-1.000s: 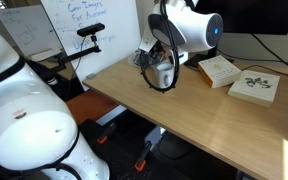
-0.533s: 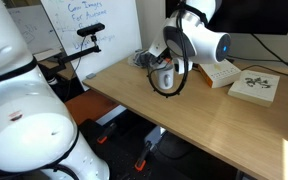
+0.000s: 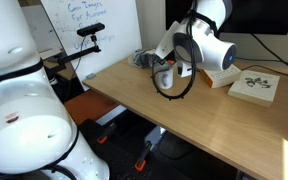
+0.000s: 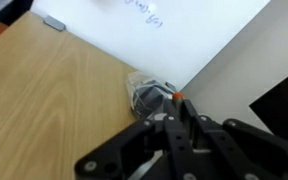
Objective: Put the marker inside the bowl
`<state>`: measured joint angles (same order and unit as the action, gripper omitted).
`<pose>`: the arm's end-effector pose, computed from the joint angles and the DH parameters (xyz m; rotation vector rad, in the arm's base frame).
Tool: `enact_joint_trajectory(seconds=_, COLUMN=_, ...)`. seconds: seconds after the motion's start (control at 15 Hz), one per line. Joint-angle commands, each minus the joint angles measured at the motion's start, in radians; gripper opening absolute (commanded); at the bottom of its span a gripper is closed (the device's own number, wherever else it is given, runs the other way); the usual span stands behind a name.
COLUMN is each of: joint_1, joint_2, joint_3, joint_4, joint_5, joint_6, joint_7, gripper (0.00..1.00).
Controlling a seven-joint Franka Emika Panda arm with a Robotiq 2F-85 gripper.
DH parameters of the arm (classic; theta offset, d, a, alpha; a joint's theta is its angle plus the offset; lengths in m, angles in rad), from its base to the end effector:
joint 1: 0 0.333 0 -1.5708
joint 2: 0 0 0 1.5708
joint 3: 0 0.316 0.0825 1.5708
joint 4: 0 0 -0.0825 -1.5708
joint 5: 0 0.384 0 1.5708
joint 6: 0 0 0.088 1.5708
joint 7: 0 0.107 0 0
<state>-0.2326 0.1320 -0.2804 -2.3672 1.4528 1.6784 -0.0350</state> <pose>0.4562 -0.1470 0.2902 -1.3751 1.1198 0.2927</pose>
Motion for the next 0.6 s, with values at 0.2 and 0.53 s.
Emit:
enact_joint_trajectory(seconds=0.2, joint_1=-0.013, joint_2=-0.017, joint_3=0.0, joint_4=-0.007, joint_5=-0.004, joint_6=-0.011, joint_7=0.01, gripper=0.03)
enact_joint_trajectory(seconds=0.53, joint_1=-0.004, joint_2=-0.055, joint_3=0.004, joint_4=-0.013, joint_5=-0.052, joint_6=0.025, joint_7=-0.029, gripper=0.03)
